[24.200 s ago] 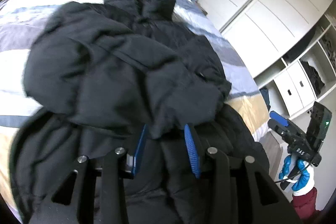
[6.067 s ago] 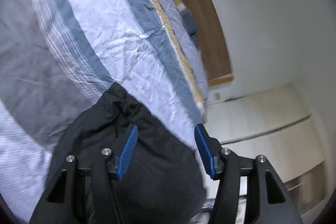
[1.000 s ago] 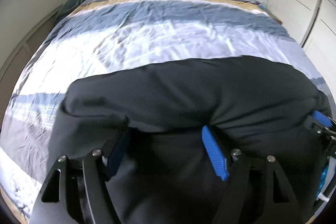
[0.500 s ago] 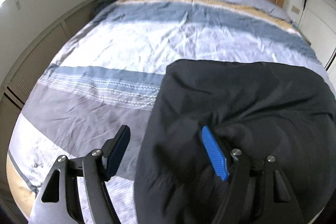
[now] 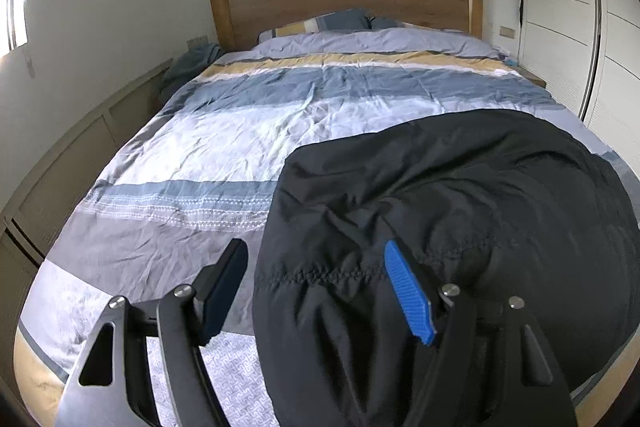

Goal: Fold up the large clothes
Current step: 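Lift both grippers away from the folded coat, then grasp the folded black coat edge with the left gripper while the right gripper grasps beside it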

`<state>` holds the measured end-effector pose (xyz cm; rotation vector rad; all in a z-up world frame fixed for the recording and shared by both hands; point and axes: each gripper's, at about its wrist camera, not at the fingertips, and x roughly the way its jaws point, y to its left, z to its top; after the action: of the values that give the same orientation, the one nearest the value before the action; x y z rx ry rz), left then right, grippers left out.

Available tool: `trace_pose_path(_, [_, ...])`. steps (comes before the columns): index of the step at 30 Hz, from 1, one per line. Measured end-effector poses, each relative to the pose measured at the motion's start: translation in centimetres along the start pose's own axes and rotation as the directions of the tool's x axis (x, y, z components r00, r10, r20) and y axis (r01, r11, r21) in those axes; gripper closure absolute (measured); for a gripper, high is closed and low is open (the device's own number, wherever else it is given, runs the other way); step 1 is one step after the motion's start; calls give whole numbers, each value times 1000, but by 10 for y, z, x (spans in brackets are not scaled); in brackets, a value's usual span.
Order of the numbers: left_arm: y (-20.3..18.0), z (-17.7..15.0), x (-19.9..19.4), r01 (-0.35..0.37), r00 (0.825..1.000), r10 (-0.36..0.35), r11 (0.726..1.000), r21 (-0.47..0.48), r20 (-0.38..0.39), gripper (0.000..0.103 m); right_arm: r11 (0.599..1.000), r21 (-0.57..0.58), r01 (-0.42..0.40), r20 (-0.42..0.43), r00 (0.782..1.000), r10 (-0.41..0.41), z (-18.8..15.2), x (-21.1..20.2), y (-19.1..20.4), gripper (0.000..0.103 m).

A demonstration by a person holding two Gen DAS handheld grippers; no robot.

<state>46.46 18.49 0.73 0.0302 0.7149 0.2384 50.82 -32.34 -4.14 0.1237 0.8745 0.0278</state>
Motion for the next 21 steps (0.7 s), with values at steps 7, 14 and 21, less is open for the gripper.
trace_pose_path(7, [14, -7, 14, 31, 999, -32, 999, -25, -11, 33, 995, 88, -36, -30, 999, 39, -7, 20, -20, 0])
trace_pose_path(14, [23, -14, 39, 49, 997, -51, 998, -43, -56, 33, 986, 141, -92, -73, 992, 103, -16, 48, -24, 0])
trace_pose_path(21, [54, -23, 74, 156, 975, -182, 970, -185, -130, 33, 966, 206, -155, -120, 976, 183, -21, 72, -32, 0])
